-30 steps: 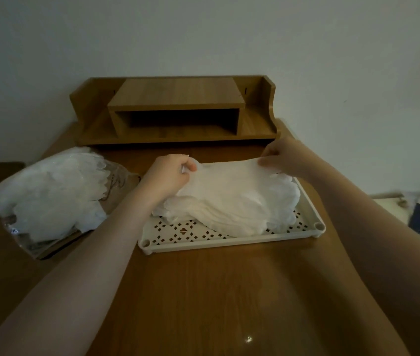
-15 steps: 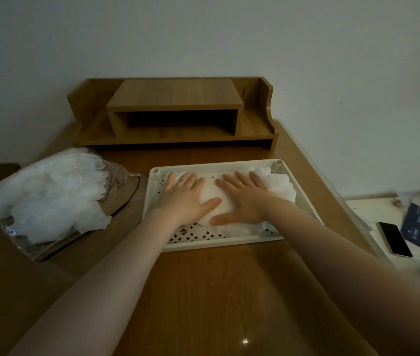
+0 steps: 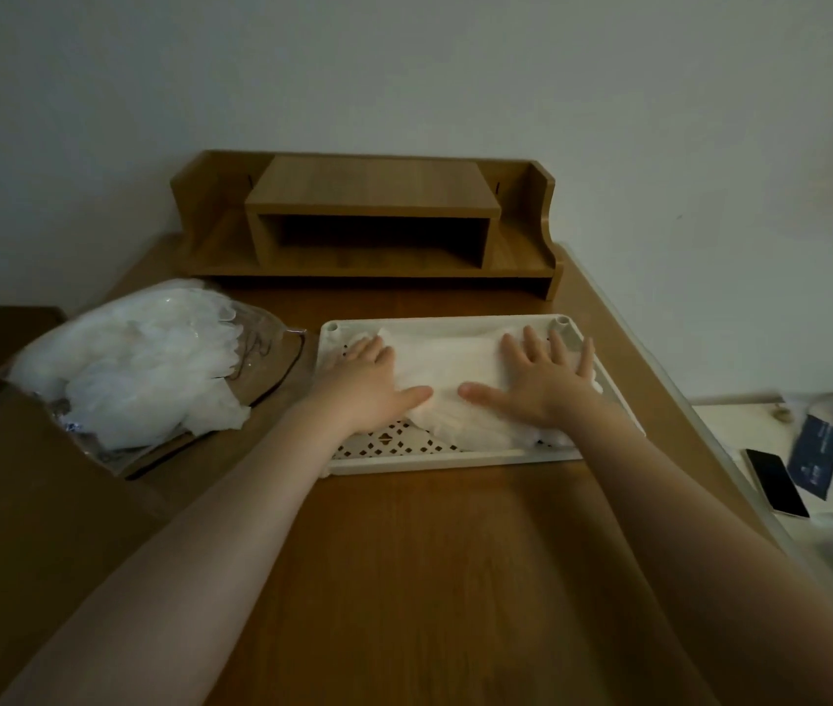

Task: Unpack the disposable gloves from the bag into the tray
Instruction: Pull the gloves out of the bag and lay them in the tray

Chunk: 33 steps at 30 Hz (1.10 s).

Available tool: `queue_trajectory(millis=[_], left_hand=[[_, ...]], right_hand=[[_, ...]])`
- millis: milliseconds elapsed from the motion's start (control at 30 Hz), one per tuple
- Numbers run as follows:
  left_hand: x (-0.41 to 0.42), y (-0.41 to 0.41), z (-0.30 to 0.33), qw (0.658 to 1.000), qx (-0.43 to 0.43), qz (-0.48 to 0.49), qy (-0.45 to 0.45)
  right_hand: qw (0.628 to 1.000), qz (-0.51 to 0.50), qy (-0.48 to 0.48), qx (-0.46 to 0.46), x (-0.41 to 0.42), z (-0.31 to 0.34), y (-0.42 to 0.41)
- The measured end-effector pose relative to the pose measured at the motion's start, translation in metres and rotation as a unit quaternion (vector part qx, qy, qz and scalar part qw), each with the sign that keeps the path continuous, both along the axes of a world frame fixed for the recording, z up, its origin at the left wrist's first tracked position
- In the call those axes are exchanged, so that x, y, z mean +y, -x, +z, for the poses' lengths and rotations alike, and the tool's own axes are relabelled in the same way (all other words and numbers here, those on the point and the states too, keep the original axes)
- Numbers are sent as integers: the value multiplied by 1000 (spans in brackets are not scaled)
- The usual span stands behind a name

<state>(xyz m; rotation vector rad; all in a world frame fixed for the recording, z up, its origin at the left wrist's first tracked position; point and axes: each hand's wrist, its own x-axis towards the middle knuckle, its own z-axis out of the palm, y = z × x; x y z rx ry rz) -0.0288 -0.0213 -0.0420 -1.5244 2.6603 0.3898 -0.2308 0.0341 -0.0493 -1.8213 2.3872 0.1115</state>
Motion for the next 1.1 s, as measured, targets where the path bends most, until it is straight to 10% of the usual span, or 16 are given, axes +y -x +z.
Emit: queue_trajectory(millis=[200, 367, 533, 667, 1100], left_hand=[[21, -58, 30, 962, 252, -42, 94], [1, -114, 11, 973, 101, 88, 188], [-4, -142, 5, 950, 85, 289, 80], [-19, -154, -5, 963, 81, 227, 121], [-27, -163, -9, 971, 216, 97, -16]], right_hand=[[968, 126, 208, -65, -3, 42, -64], [921, 232, 275, -151, -22, 40, -150], [928, 289, 187, -144, -42, 22, -213], [954, 263, 50, -135, -59, 4, -238], [965, 120, 89, -214, -58, -8, -234]])
